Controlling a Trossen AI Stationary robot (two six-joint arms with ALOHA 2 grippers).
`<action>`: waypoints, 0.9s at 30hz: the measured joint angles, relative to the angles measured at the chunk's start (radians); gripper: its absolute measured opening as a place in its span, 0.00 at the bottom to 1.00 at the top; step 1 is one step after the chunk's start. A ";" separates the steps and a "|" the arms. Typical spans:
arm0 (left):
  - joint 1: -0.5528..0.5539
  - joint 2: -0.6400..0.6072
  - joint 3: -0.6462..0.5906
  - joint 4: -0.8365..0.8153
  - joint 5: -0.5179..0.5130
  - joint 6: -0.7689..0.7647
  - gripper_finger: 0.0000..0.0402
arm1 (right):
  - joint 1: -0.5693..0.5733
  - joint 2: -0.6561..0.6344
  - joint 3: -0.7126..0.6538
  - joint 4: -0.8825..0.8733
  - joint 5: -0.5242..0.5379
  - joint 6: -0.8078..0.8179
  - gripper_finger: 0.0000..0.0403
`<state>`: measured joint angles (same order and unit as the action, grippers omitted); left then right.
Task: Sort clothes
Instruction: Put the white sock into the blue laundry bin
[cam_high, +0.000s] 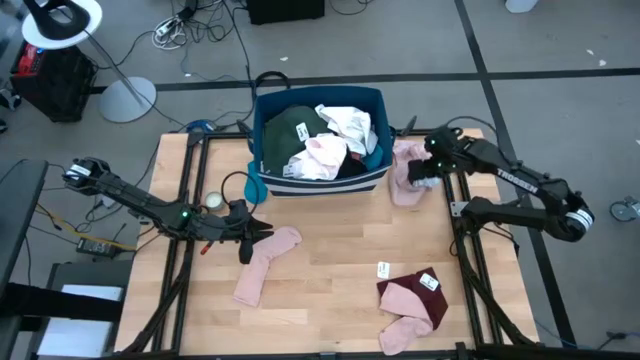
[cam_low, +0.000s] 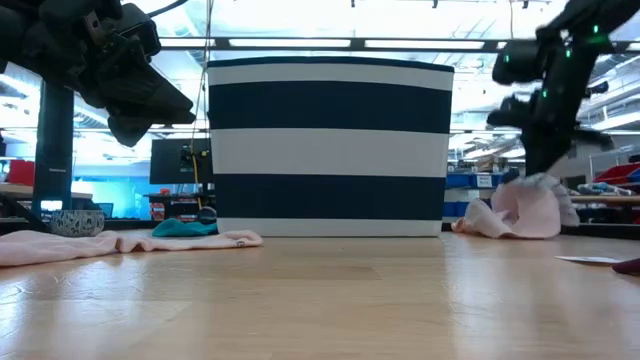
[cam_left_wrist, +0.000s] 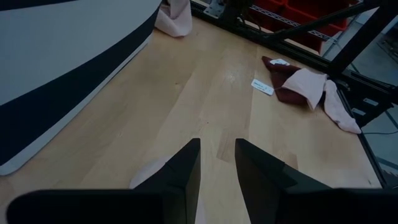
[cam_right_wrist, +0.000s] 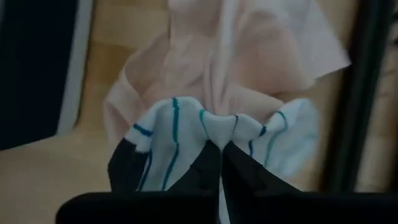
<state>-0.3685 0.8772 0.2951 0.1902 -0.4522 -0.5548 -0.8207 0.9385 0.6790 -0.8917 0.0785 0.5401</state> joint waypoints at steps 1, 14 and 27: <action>0.000 0.000 0.000 0.000 0.000 0.000 0.26 | 0.011 -0.007 0.027 -0.027 0.014 0.000 0.01; 0.000 0.000 0.000 0.000 -0.001 0.000 0.26 | 0.156 -0.036 0.362 -0.187 0.075 0.042 0.01; 0.000 0.000 0.000 0.000 -0.001 0.000 0.26 | 0.225 -0.022 0.368 -0.179 0.066 0.042 0.05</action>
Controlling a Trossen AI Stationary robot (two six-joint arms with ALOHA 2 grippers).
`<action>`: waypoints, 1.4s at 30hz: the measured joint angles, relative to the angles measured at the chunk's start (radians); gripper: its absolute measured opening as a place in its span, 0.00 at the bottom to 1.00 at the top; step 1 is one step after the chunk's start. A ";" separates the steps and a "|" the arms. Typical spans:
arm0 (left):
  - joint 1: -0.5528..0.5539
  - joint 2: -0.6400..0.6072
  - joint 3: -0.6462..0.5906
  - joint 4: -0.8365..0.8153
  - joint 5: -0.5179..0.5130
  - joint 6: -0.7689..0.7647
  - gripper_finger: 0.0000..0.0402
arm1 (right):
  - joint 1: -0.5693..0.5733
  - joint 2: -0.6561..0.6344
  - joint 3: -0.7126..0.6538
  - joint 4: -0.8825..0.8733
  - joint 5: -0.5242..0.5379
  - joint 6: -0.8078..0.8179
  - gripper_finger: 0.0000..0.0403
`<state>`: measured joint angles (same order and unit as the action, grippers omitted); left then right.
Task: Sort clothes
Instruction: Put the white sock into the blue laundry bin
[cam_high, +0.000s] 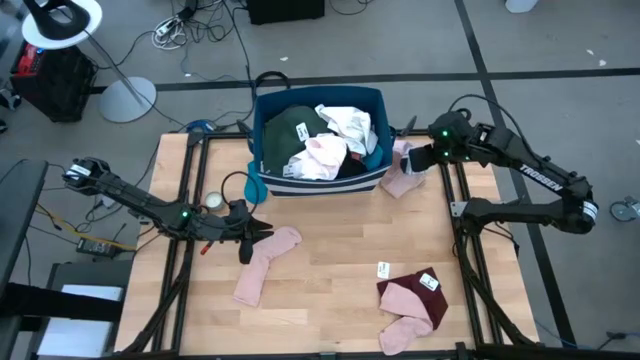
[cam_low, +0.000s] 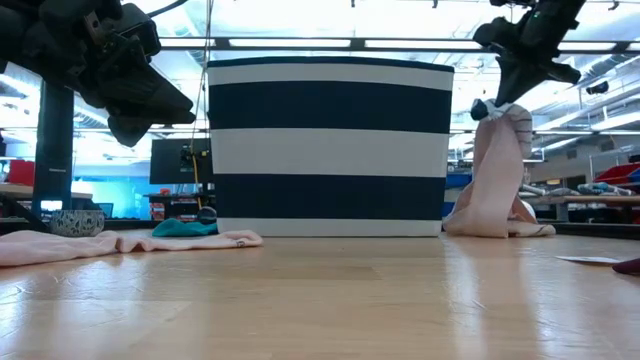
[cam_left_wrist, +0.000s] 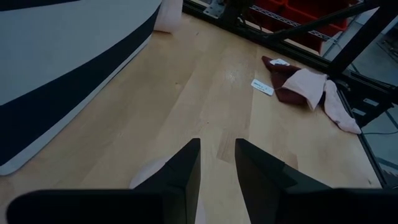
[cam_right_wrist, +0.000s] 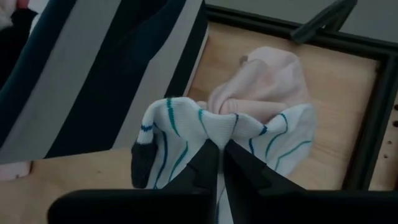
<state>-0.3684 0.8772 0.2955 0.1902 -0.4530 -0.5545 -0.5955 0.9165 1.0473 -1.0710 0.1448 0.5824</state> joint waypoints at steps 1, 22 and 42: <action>0.000 0.000 0.000 0.000 0.000 0.000 0.26 | 0.000 0.000 0.000 0.002 0.000 0.000 0.05; 0.000 0.000 0.000 0.000 0.000 0.000 0.26 | 0.000 0.000 0.000 0.049 0.000 -0.026 0.10; 0.000 0.000 0.000 0.001 0.000 0.000 0.26 | 0.032 0.002 0.000 0.045 -0.036 -0.018 0.01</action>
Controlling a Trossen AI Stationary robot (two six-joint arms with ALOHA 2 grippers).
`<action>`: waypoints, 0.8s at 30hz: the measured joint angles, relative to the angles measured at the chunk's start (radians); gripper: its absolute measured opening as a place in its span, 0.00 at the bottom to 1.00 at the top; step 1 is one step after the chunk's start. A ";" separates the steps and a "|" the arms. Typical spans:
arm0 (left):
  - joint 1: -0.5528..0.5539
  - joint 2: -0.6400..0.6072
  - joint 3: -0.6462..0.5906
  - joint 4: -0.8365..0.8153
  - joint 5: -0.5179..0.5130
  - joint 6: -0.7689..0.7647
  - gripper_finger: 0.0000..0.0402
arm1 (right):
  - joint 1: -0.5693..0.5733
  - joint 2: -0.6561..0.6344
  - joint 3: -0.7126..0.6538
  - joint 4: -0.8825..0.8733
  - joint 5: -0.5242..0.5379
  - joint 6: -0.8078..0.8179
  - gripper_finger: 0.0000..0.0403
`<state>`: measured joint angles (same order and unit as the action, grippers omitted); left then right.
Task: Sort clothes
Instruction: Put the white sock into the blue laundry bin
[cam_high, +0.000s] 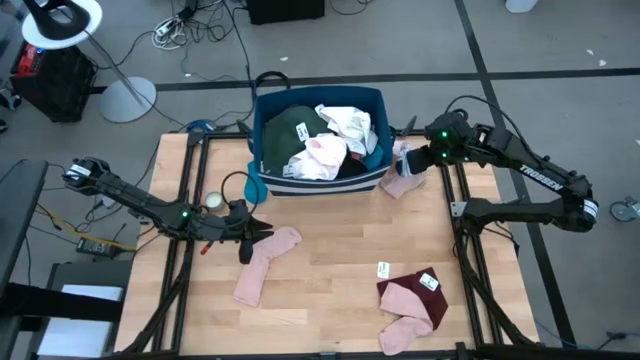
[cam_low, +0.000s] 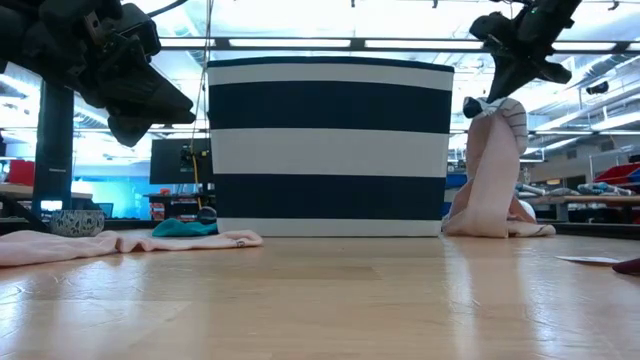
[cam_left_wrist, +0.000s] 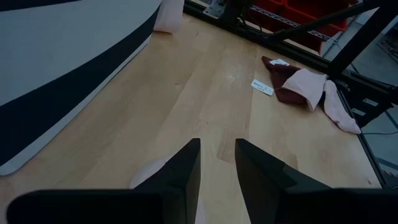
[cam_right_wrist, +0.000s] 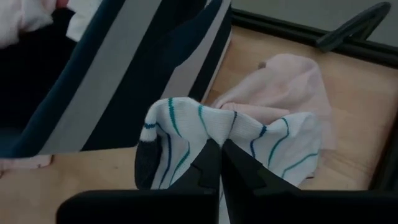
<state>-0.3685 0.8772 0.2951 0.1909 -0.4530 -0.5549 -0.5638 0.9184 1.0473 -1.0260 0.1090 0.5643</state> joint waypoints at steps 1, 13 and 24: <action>0.000 0.000 0.000 0.000 0.000 0.000 0.26 | 0.006 0.000 0.000 0.000 -0.001 0.006 0.01; 0.000 0.000 0.000 0.000 0.000 0.000 0.26 | 0.028 0.001 0.000 0.030 0.010 -0.001 0.11; 0.000 0.000 0.000 0.000 0.000 0.000 0.26 | 0.034 0.032 0.000 0.020 -0.005 -0.004 0.04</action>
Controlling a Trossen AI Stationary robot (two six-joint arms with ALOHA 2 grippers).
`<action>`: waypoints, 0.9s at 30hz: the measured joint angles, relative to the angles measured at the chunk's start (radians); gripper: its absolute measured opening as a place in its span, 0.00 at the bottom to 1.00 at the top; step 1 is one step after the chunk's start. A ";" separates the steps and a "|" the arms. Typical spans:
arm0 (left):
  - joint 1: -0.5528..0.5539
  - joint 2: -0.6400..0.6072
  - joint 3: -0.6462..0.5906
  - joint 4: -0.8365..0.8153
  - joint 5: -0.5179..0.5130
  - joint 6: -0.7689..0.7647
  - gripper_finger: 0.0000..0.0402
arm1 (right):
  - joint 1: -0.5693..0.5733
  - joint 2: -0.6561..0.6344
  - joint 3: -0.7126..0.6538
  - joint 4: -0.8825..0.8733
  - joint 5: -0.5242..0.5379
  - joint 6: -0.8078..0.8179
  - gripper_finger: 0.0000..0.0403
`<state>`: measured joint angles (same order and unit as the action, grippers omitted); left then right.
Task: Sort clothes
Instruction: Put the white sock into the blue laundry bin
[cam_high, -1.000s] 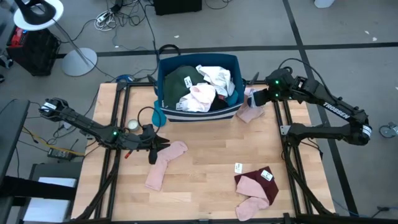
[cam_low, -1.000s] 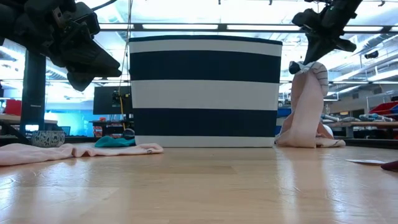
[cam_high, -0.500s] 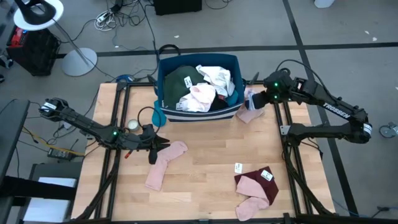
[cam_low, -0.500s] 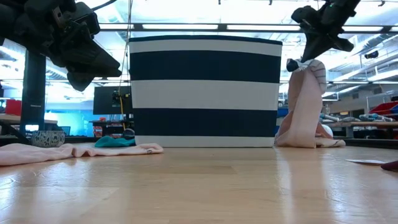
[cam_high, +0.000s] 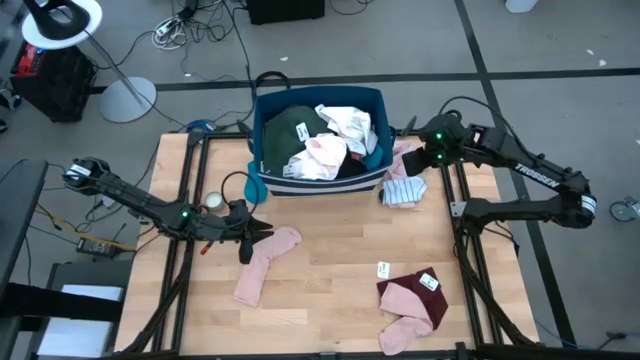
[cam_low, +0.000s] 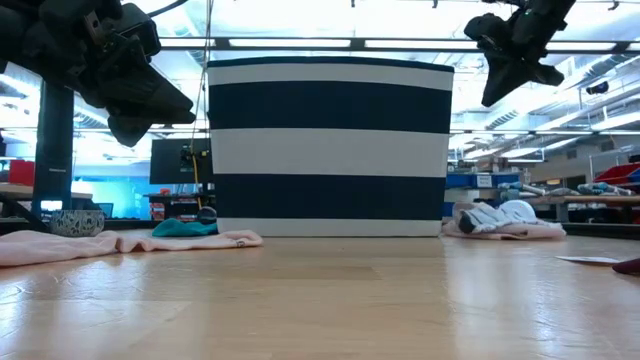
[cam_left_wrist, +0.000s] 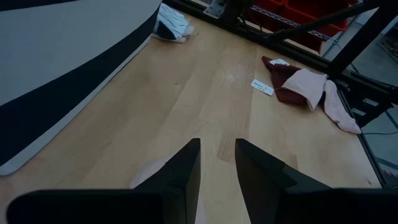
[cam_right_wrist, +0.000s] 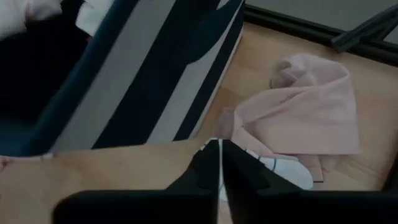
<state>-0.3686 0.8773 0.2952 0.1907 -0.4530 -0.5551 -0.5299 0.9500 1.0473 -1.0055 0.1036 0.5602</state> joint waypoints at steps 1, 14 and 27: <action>0.000 0.000 0.000 0.000 0.000 0.000 0.26 | 0.003 0.005 0.000 -0.006 -0.004 -0.001 0.02; 0.000 0.000 0.000 0.001 0.000 0.000 0.26 | 0.065 0.107 -0.208 0.084 0.085 0.070 0.02; 0.000 0.000 0.000 0.001 0.000 -0.003 0.26 | 0.004 0.258 -0.419 0.394 0.045 0.050 0.37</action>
<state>-0.3686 0.8776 0.2955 0.1913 -0.4526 -0.5583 -0.5258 1.2083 0.6279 -0.6116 0.1483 0.6098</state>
